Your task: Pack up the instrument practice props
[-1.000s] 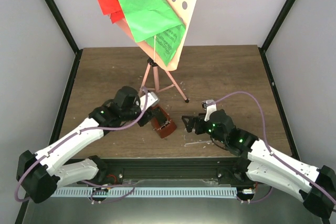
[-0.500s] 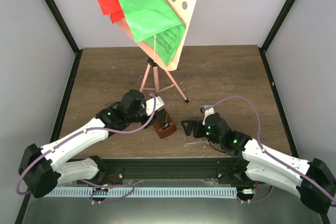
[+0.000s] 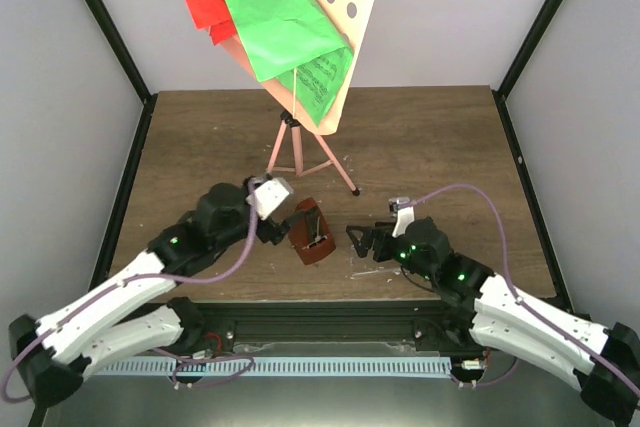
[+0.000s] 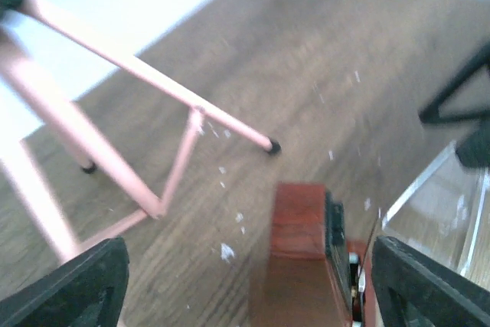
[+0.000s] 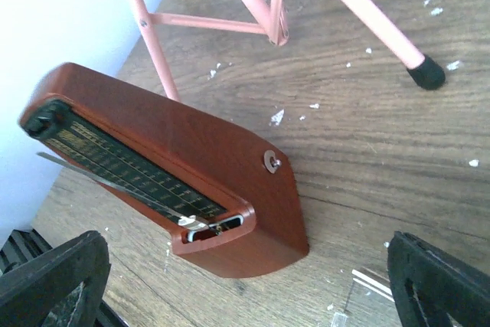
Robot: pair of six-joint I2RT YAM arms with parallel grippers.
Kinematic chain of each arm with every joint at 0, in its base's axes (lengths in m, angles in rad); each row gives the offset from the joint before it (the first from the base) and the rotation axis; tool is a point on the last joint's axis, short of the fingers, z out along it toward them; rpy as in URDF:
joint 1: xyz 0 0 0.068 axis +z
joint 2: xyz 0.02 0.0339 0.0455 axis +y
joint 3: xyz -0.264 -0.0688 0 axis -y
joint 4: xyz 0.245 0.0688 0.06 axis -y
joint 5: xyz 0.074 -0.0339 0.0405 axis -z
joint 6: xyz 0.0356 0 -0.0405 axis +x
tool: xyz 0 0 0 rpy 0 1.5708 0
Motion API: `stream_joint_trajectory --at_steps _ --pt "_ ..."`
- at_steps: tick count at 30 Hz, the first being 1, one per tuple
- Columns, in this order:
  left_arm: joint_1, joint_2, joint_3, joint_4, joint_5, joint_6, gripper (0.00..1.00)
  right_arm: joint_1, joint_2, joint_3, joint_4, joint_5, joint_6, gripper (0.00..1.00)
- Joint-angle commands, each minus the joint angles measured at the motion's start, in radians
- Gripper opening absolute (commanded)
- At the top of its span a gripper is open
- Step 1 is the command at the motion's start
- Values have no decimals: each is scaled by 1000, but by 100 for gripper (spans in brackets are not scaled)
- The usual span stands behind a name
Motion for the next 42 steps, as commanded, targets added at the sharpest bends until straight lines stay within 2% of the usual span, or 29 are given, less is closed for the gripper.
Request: stream_joint_trajectory --at_steps 1,3,6,10,14,18,22,27,29,32,35,39,42 --pt "-3 -182 12 61 -111 -193 92 7 -64 82 -91 43 -27 100" --pt "-1 -243 25 30 -121 -331 98 6 -107 91 -107 29 -42 100" --pt "7 -284 -13 -51 -179 -563 100 7 -145 79 -88 -18 -92 100" --pt "44 -279 -125 -122 -84 -780 100 3 -72 104 -129 9 -40 100" --pt "124 -285 -269 -73 49 -970 100 -56 47 59 12 -158 2 100" --pt "174 -285 -398 73 164 -1113 97 -137 199 35 134 -310 17 99" --pt "179 -229 -466 203 224 -1183 91 -156 367 84 186 -425 -53 93" --pt "190 -83 -464 278 270 -1191 77 -161 516 164 183 -455 -121 77" --pt "191 -28 -437 276 276 -1175 73 -161 546 176 203 -476 -131 71" --pt "191 28 -405 257 291 -1156 66 -161 578 174 260 -531 -143 69" --pt "191 37 -425 309 294 -1180 62 -161 616 171 315 -591 -152 64" --pt "196 46 -448 365 292 -1200 55 -161 661 177 349 -609 -168 52" --pt "201 62 -438 371 287 -1201 49 -161 689 183 380 -640 -175 49"
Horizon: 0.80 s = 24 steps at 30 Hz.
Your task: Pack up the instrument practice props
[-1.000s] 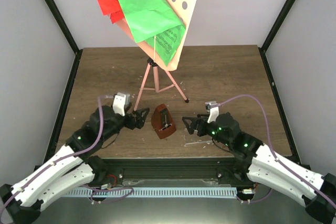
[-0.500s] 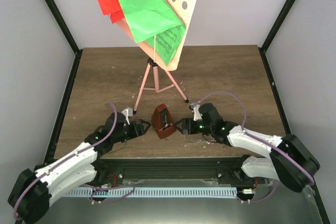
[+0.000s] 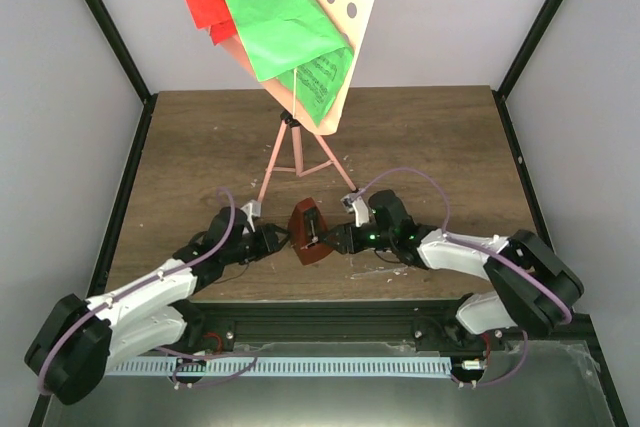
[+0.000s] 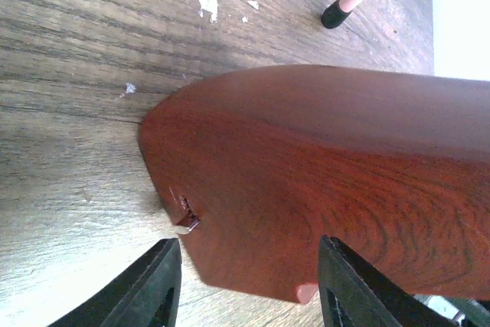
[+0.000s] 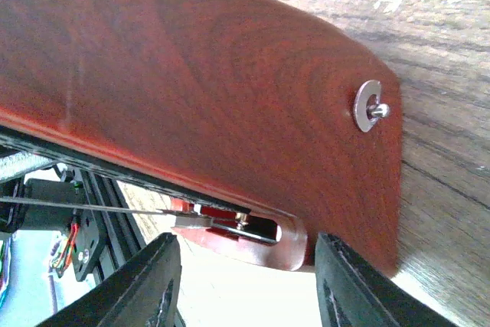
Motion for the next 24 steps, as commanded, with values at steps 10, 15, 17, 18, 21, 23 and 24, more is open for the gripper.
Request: stream_joint_trajectory --at_steps 10,15,17,18,21,23,24 --pt "75 102 24 112 43 15 38 4 80 -4 205 -164 -14 43" --pt "142 106 14 145 96 46 38 32 111 3 240 -165 18 44" --pt "168 96 14 136 104 58 38 39 110 -5 263 -156 34 44" --pt "180 91 13 134 110 64 38 40 106 -11 271 -151 40 44" --pt "218 86 23 129 153 101 41 39 86 -34 271 -130 43 44" --pt "239 96 43 108 171 129 43 39 61 -49 252 -107 38 47" --pt "247 103 52 99 176 143 44 39 46 -59 240 -94 37 48"
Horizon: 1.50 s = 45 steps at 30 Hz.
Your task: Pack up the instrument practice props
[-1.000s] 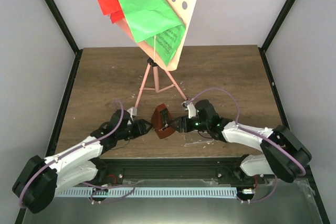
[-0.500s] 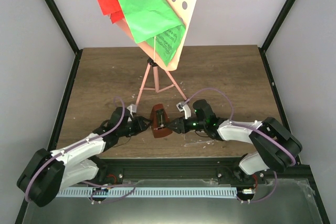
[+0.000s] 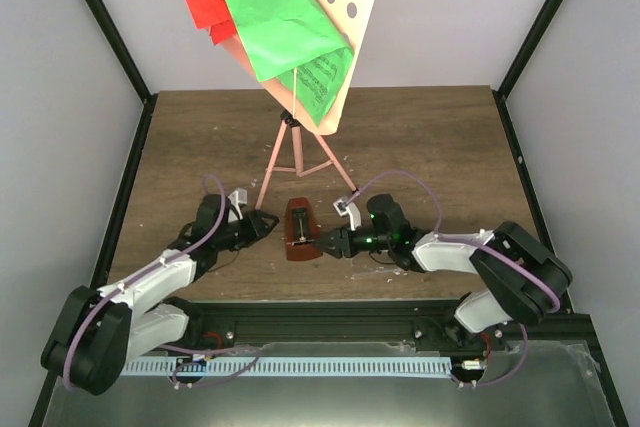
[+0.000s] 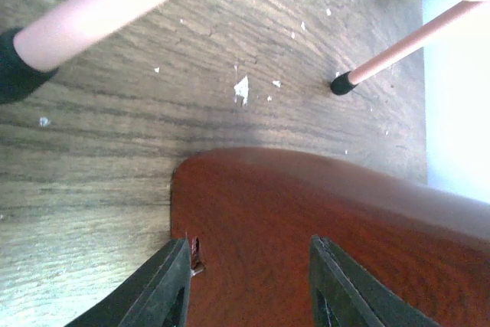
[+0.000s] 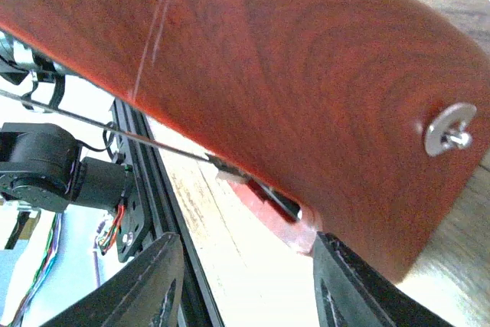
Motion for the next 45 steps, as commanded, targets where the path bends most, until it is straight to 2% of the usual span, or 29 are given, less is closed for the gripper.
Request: stream_joint_trajectory --at_steps 1,8,12,17,20,23,24,25,28,33,36,39,43,45 --pt "38 17 57 -16 61 86 44 6 -70 -43 -6 52 1 49" --pt "43 170 142 21 161 173 42 6 -233 -129 -83 126 17 52" --pt "35 287 199 64 256 191 37 6 -340 -161 -118 167 30 55" --pt "-32 370 251 97 277 233 36 6 -474 -197 -166 244 25 59" --pt "-61 391 282 79 272 259 37 6 -557 -208 -199 275 9 68" --pt "-66 336 303 14 198 298 35 6 -652 -199 -259 317 -14 91" --pt "-66 292 317 -36 155 323 37 6 -677 -181 -297 335 -21 98" --pt "-65 242 333 -92 97 344 42 6 -701 -162 -334 347 -31 99" --pt "-42 89 404 -257 -18 386 59 6 -753 -116 -412 365 -79 100" --pt "47 -73 596 -472 -27 488 85 5 -775 -28 -453 385 -177 100" --pt "49 -105 711 -585 -153 606 93 6 -737 24 -438 379 -255 100" --pt "49 -147 685 -571 -293 696 96 6 -670 66 -375 339 -340 100" --pt "49 -224 481 -400 -391 800 97 8 -558 109 -254 246 -437 100" --pt "49 -226 449 -397 -414 818 98 14 -512 116 -194 214 -483 100"
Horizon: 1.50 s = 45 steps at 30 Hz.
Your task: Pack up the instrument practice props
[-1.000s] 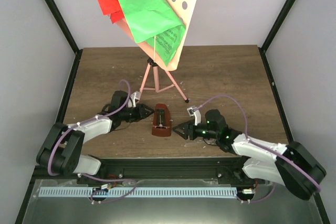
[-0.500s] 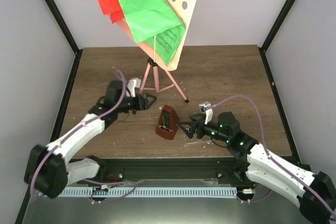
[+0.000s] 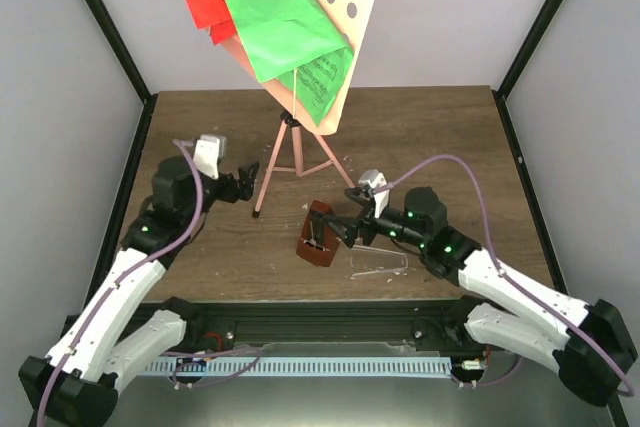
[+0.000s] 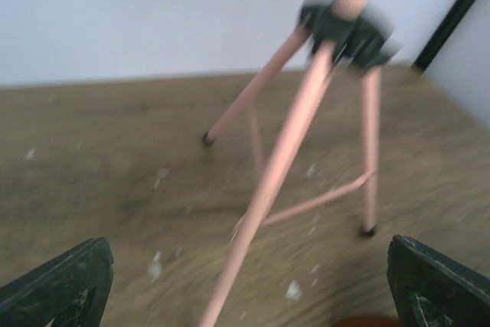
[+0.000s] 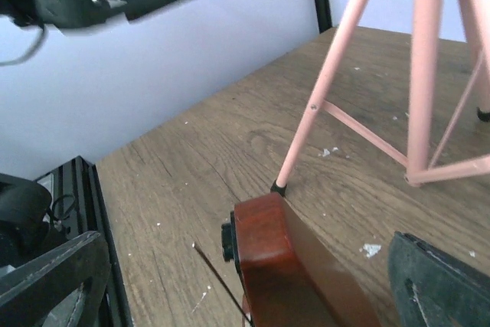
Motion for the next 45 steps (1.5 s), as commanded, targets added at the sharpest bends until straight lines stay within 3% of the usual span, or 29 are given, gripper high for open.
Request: stream_joint_trajectory --at_steps 1,8,12,17,32,45 --pt "2 7 -76 -8 -143 109 98 14 90 54 156 -97 -167 100" --pt "2 25 -93 16 -148 117 98 34 257 118 202 -141 -282 100" --pt "2 39 -89 9 -156 118 98 90 316 118 223 -78 -325 100" --pt "2 51 -85 -2 -176 111 98 106 342 44 308 46 -309 100" --pt "-1 66 -76 -20 -163 97 97 106 385 -41 389 118 -249 100" --pt "-3 74 -76 -26 -171 91 97 106 423 -62 405 144 -206 77"
